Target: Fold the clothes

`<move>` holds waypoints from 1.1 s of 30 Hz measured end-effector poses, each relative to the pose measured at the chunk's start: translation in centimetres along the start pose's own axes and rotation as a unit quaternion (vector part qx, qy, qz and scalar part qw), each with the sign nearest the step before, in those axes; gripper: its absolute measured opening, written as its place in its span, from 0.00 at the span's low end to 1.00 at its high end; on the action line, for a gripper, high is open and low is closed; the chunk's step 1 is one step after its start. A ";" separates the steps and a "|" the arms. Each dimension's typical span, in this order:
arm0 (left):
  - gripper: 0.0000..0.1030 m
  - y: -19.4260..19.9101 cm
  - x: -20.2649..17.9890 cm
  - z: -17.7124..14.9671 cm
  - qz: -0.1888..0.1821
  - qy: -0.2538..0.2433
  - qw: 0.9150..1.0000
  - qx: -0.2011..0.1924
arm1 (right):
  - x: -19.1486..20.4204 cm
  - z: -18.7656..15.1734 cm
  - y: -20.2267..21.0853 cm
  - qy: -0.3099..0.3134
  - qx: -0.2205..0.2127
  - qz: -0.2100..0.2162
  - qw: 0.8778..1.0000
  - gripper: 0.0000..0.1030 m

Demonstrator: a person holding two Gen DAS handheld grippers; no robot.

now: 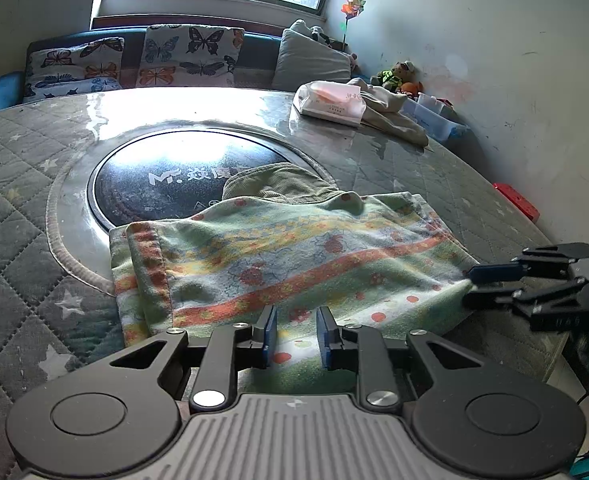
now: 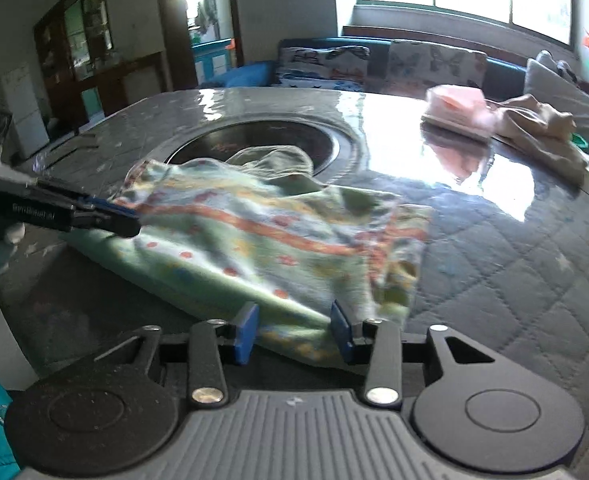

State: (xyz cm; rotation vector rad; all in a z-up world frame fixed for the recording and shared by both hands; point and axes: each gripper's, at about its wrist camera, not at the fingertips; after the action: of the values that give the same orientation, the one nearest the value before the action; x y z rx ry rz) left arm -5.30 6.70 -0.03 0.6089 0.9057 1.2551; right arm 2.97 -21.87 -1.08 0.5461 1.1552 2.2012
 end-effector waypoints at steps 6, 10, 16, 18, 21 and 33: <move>0.29 0.3 -1.4 0.7 -0.006 -0.014 1.000 -0.003 | -1.3 2.3 0.1 -0.009 -0.020 -0.019 1.000 0.43; 0.30 0.2 -2.9 1.5 -0.019 -0.037 0.999 -0.010 | -1.7 5.0 -1.4 -0.007 -0.029 -0.008 1.000 0.43; 0.34 -1.5 -4.4 2.8 -0.026 -0.058 0.998 -0.002 | -2.4 7.4 -5.0 -0.012 -0.012 -0.008 1.000 0.46; 0.35 -2.1 -4.5 3.0 -0.025 -0.057 0.998 0.005 | -3.1 7.5 -5.6 -0.023 -0.009 -0.014 1.000 0.47; 0.36 -2.8 -4.2 3.0 -0.023 -0.053 0.998 0.013 | -4.0 7.6 -5.9 -0.043 -0.009 -0.014 0.999 0.47; 0.36 -2.2 1.3 4.8 0.021 0.022 1.000 -0.008 | -4.0 7.7 -5.8 -0.050 -0.015 -0.018 0.998 0.65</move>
State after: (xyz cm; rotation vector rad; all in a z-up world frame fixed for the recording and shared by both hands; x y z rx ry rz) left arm -0.07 7.85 0.43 0.5922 0.9234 1.3163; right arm 12.36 -17.27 -2.14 0.6104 1.0708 2.1313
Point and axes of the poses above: each gripper's, at about its wrist camera, not at the fingertips, and y roughly against the way its jaws point, x to its left, z to its top, and after that the axes turned 14 degrees about x, right-handed
